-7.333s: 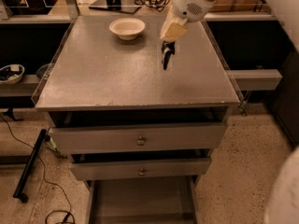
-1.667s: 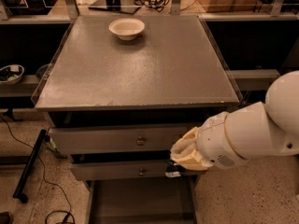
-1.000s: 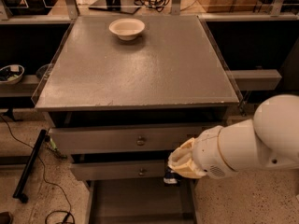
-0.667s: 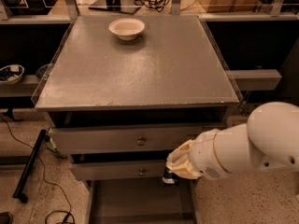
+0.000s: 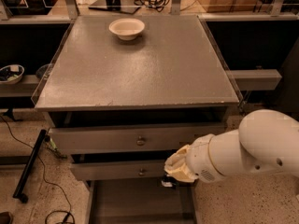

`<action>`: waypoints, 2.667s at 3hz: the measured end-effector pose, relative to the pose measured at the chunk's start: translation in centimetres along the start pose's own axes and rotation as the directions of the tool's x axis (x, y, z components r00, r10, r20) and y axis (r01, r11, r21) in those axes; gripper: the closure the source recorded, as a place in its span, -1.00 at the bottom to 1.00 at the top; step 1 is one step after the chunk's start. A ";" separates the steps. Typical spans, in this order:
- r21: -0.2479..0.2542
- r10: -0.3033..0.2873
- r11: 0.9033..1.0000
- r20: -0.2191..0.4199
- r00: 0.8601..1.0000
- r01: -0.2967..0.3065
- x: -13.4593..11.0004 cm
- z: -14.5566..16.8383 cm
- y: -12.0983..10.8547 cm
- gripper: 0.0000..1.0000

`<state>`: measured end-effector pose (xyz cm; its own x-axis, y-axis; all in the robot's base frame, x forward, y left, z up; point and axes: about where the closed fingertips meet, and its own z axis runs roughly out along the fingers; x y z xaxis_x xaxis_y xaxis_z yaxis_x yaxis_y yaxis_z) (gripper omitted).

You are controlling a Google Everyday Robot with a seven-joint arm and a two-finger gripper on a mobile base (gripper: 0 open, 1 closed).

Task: Place rxbar blueberry into bottom drawer

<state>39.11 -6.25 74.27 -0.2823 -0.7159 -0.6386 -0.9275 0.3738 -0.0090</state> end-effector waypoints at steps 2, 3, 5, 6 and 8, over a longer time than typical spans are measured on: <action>-0.007 0.063 0.998 -0.012 0.998 -0.063 3.7 4.8 -2.4 1.00; -0.022 0.080 0.996 -0.015 0.997 -0.081 4.2 5.9 -2.0 1.00; -0.097 0.171 0.981 0.014 0.985 -0.169 7.1 13.5 -1.4 1.00; -0.097 0.171 0.981 0.013 0.985 -0.169 7.1 13.5 -1.4 1.00; -0.132 0.219 0.968 0.014 0.976 -0.215 9.1 16.9 -1.1 1.00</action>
Offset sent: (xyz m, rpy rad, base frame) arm 0.0283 -0.0121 -0.0695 0.0215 0.0492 -0.0539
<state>41.67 -3.25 55.48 -0.4748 -0.6085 -0.6359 -0.8691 0.4379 0.2299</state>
